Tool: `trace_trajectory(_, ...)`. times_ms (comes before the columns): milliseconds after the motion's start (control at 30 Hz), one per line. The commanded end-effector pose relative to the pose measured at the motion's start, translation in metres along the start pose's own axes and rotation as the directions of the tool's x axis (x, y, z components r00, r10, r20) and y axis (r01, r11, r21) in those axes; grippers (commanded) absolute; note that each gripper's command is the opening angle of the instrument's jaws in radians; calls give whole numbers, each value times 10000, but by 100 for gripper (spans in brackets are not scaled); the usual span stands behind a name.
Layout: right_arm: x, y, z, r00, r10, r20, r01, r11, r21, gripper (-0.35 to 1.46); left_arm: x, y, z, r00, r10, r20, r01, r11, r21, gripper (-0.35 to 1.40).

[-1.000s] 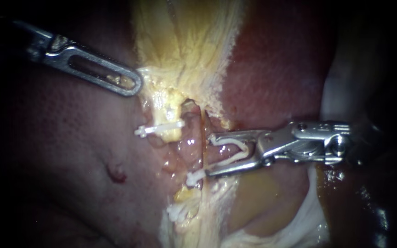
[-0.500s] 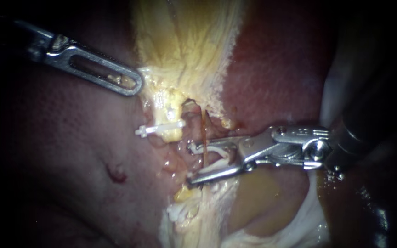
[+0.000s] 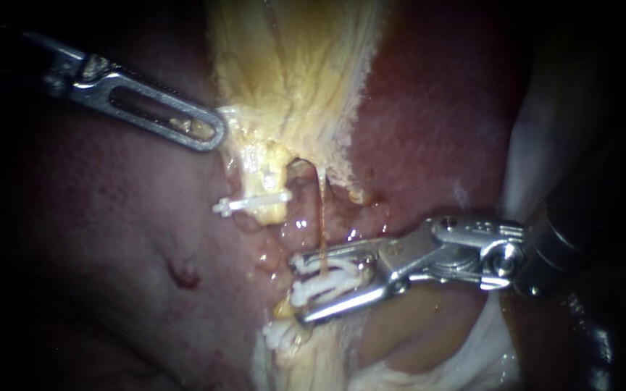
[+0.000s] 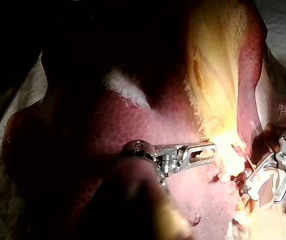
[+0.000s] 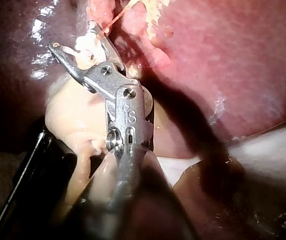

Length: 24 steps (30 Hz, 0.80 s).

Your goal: Clipping second clip right tube

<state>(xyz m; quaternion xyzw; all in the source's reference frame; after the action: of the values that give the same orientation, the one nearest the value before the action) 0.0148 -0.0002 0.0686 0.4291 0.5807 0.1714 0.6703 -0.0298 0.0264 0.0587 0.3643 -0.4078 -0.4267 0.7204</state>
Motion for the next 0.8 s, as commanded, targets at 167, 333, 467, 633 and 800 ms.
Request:
trace_trajectory(167,8,-10,3,9997,82,-228,-73,9992,384,49,0,1,0,10000,8,-1,-8,10000,2,-35)
trace_trajectory(333,10,-10,2,9997,90,-232,-81,9992,389,48,0,1,0,10000,8,-1,-8,10000,1,-35)
trace_trajectory(467,9,-8,0,9996,148,-229,-139,9991,393,47,0,1,0,10000,9,-1,-9,10000,2,-35)
trace_trajectory(633,8,-8,-2,9995,206,-222,-196,9990,406,42,0,1,1,10000,9,-2,-9,10000,3,-35)
trace_trajectory(800,7,-7,-6,9993,325,-203,-316,9985,449,31,0,1,1,10000,9,-1,-9,10000,2,-35)
